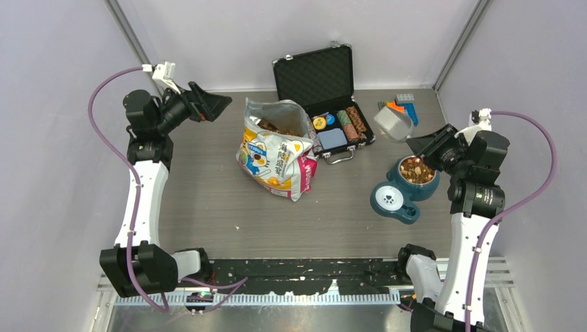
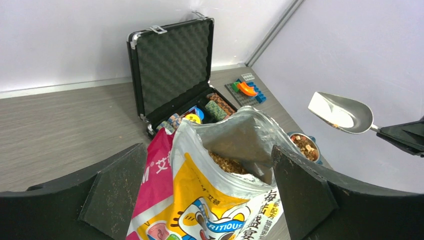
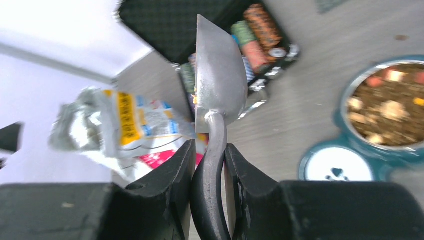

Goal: Serve the pet food

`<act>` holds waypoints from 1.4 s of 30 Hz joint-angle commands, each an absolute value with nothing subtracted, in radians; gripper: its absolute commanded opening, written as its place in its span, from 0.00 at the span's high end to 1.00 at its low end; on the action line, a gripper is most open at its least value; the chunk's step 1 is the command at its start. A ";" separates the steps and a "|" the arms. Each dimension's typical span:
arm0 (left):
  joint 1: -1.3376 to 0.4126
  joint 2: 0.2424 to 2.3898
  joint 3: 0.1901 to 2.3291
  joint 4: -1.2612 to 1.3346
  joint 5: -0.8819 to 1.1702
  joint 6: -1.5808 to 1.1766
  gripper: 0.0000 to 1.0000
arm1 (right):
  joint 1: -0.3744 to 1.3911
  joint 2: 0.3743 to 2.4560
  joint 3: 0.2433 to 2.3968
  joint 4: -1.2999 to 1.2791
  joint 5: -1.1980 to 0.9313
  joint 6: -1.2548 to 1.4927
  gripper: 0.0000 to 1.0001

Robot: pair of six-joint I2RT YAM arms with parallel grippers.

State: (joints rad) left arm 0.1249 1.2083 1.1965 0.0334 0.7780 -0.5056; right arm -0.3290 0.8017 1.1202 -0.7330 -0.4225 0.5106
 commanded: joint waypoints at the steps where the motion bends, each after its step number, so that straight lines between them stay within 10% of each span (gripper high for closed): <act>1: 0.132 1.187 1.236 0.070 0.826 -0.531 0.01 | -0.327 0.791 1.099 -0.461 -0.736 0.639 0.95; 11: 0.132 1.202 1.224 0.082 0.855 -0.543 0.01 | 0.006 1.023 1.265 -0.257 -0.771 0.776 0.95; 24: 0.132 1.198 1.212 0.077 0.860 -0.521 0.01 | 0.368 1.541 1.883 -0.747 -0.455 0.330 0.95; 42: 0.132 1.201 1.216 0.054 0.852 -0.513 0.01 | 0.656 1.564 1.797 -0.885 -0.175 -0.666 0.95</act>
State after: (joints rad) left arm 0.1249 1.2152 1.1965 0.0463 0.8383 -0.5247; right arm 0.5491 1.5665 1.8042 -0.8635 -0.3851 -0.2749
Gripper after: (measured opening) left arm 0.992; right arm 0.322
